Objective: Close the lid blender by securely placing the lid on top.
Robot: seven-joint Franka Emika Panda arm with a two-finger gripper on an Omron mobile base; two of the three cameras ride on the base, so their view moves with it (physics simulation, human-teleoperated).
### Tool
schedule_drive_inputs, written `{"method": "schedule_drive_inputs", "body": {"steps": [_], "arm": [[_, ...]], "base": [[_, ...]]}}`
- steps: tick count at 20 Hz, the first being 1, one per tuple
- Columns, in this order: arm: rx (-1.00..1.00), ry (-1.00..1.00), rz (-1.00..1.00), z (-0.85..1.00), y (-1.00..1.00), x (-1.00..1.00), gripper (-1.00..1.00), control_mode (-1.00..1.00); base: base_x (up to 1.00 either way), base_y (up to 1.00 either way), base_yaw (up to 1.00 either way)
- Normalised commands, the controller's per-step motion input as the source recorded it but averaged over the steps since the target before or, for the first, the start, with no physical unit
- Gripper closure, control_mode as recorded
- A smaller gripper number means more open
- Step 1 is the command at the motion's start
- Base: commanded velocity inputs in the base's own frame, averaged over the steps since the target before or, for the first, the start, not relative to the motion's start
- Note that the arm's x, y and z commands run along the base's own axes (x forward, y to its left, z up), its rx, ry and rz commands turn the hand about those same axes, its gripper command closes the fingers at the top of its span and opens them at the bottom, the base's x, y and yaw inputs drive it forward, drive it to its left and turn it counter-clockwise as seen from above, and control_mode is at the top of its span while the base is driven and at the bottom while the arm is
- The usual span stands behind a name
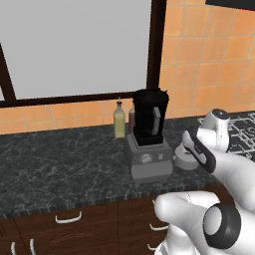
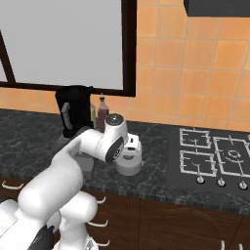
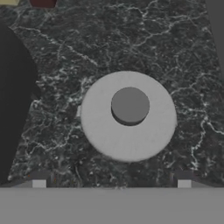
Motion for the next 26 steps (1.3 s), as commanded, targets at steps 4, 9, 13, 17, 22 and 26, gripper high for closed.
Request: {"method": "schedule_drive_inputs", "body": {"steps": [4, 9, 13, 17, 22, 26], "arm": [[0.00, 0.00, 0.02, -0.09, -0.01, 0.16, -1.00, -1.00], [0.01, 0.00, 0.01, -0.07, 0.00, 0.16, -1.00, -1.00], [0.02, 0.00, 0.02, -0.10, -0.05, 0.15, -1.00, -1.00], [0.03, 0.00, 0.03, -0.11, -0.10, 0.14, -1.00, -1.00], [0.01, 0.00, 0.03, -0.16, -0.02, 0.13, -1.00, -1.00], [0.00, 0.00, 0.03, -0.16, -0.01, 0.15, -1.00, -1.00]], "base": [[0.00, 0.00, 0.00], [0.00, 0.00, 0.00], [0.00, 0.00, 0.00], [0.00, 0.00, 0.00], [0.00, 0.00, 0.00], [0.00, 0.00, 0.00]]}}
